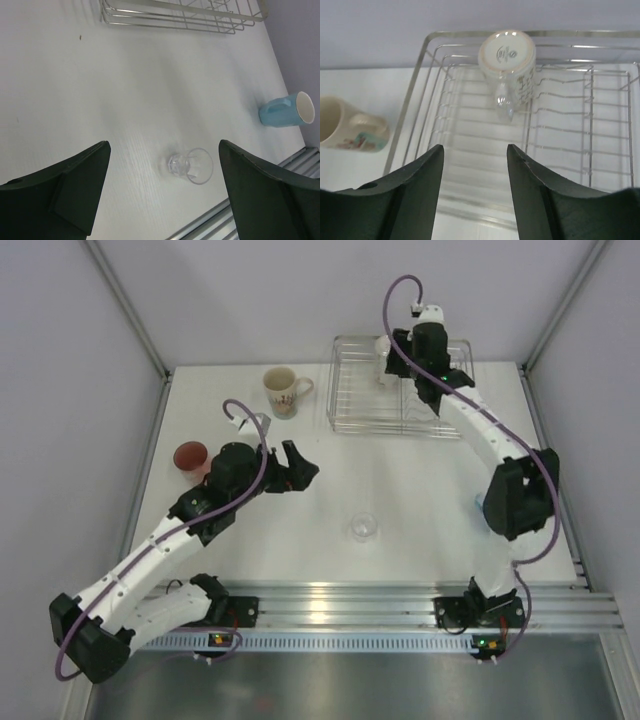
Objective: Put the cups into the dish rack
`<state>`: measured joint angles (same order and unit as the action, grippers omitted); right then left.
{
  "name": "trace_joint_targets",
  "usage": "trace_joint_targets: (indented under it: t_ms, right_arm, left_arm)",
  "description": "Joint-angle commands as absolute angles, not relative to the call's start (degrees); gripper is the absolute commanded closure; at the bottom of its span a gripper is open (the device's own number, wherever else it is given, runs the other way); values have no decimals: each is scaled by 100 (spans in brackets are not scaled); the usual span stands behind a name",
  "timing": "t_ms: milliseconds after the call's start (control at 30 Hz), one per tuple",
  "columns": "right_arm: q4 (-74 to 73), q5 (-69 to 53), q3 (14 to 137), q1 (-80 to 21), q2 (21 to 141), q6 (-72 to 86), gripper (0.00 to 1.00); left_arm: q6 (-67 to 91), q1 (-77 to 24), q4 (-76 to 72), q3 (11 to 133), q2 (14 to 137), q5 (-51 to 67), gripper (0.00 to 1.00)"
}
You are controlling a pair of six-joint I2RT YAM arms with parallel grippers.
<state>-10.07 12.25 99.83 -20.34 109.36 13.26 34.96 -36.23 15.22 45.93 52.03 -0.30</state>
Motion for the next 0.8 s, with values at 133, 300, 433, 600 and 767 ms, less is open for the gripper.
trace_joint_targets:
  t_ms: [133, 300, 433, 600, 767]
  right_arm:
    - [-634, -298, 7394, -2310, 8352, 2232, 46]
    - [-572, -1053, 6007, -2522, 6974, 2566, 46]
    - [-474, -1503, 5152, -2636, 5935, 2742, 45]
    - [-703, -862, 4256, -2646, 4582, 2935, 43]
    - [-888, -1002, 4034, -2646, 4280, 2821, 42]
  left_arm:
    - [2707, -3630, 2223, 5782, 5756, -826, 5]
    - [2410, -3604, 2636, 6318, 6238, -1151, 5]
    - [2259, -3481, 3137, 6828, 6695, -1696, 5]
    - [2871, -3033, 3603, 7119, 6970, -2273, 9]
    - [3155, -1702, 3788, 6856, 6987, -1637, 10]
